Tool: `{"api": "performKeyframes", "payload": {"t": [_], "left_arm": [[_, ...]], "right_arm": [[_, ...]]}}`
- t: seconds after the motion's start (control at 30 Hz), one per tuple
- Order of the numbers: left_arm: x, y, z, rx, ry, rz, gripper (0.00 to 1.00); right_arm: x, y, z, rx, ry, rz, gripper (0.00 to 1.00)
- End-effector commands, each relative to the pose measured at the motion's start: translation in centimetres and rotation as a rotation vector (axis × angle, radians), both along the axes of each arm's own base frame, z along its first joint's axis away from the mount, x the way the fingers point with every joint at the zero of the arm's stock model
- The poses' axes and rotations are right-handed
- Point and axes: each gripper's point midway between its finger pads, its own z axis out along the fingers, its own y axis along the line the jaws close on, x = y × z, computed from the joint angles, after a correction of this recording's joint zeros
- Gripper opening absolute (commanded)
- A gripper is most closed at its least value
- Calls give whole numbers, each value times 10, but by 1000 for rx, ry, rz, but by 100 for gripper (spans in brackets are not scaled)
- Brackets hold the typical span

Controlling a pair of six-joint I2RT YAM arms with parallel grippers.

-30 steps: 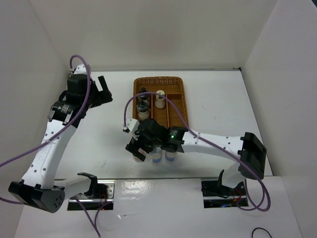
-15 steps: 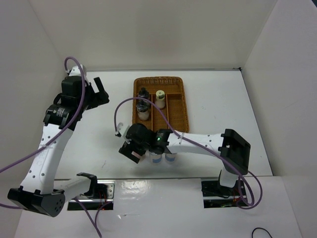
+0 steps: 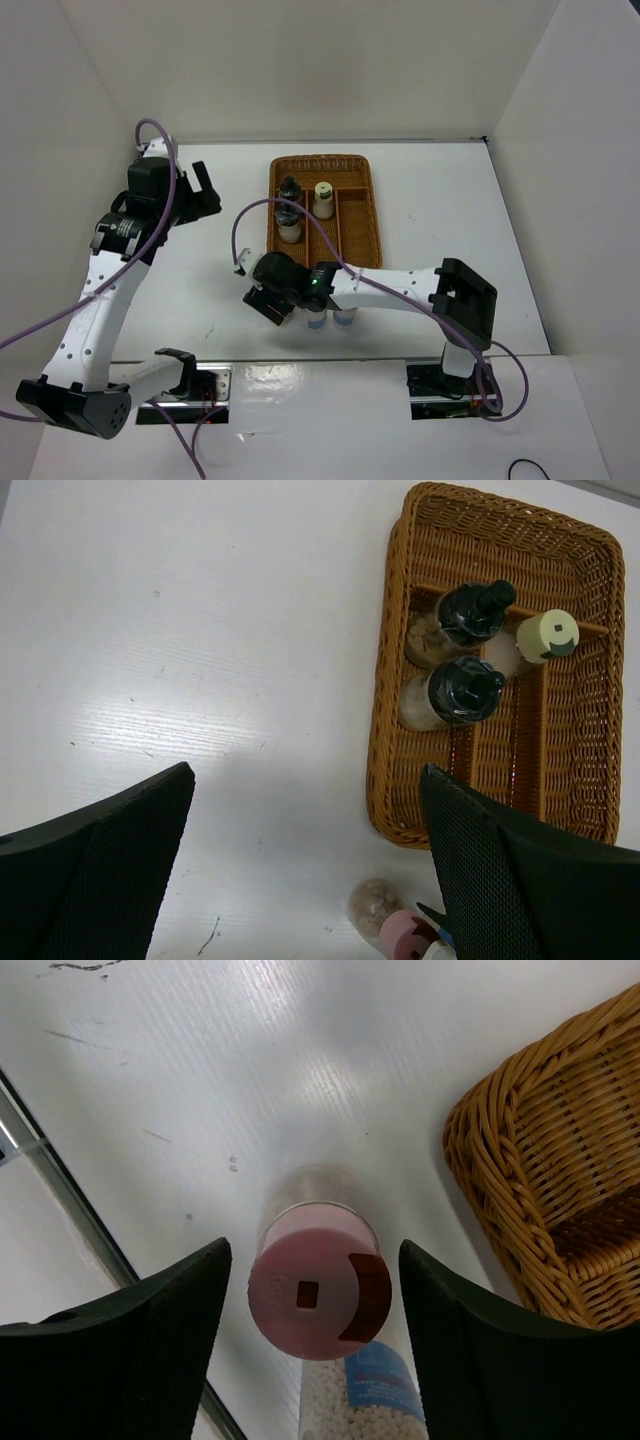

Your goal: Organize the condiment bottles

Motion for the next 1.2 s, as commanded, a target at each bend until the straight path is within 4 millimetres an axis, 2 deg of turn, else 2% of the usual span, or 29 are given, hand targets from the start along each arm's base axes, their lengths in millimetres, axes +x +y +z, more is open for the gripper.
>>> {"api": "performKeyframes", "payload": {"t": [0.0, 0.03, 0.17, 0.27, 0.43, 0.47, 0.53, 0.57, 0.63, 0.67, 0.73, 0.77, 0.83, 0.87, 0.93, 0.97, 1.0, 1.03, 1.07, 1.17], "left_arm": [[-2, 0, 7, 8, -34, -22, 99], [-2, 0, 7, 8, -34, -22, 99], [-4, 0, 10, 6, -43, -22, 99], [-6, 2, 12, 9, -52, -14, 99], [-7, 9, 16, 18, -64, 13, 99], [-9, 9, 18, 16, -73, 13, 99], [-12, 13, 24, 15, -86, 33, 99], [-11, 16, 24, 16, -86, 44, 99], [-15, 20, 35, 11, -112, 72, 99], [-15, 20, 35, 0, -113, 78, 99], [-17, 22, 48, -9, -147, 92, 99], [-19, 22, 50, -11, -156, 92, 99], [-19, 22, 50, -11, -157, 92, 99], [-19, 22, 50, -11, -157, 92, 99], [-18, 17, 52, -26, -165, 67, 99], [-18, 17, 48, -24, -154, 67, 99], [-18, 14, 48, -30, -153, 56, 99], [-17, 14, 50, -32, -162, 56, 99], [-17, 12, 45, -35, -151, 45, 99], [-14, 10, 41, -39, -140, 35, 99]], "right_arm": [[5, 8, 7, 15, -24, -26, 72], [5, 6, 5, 5, -21, -26, 70], [6, 9, 9, 13, -24, -26, 52], [2, 10, 17, 24, -6, -19, 48], [-5, 24, 74, 154, -9, 5, 45], [-7, 25, 96, 198, -17, 13, 43], [-8, 24, 120, 245, -27, 9, 43], [-9, 21, 145, 293, -45, 10, 43], [-5, 16, 172, 344, -82, -11, 43], [0, 9, 197, 388, -124, -43, 43], [7, -2, 213, 406, -169, -93, 43], [22, -14, 227, 412, -208, -156, 43], [40, -28, 240, 410, -241, -224, 43], [60, -42, 239, 390, -264, -291, 43], [80, -56, 239, 375, -287, -342, 43], [98, -68, 241, 374, -301, -378, 43], [109, -72, 248, 389, -330, -393, 45], [119, -79, 239, 370, -337, -413, 45], [138, -94, 242, 378, -347, -459, 45], [167, -112, 231, 373, -332, -504, 45]]}}
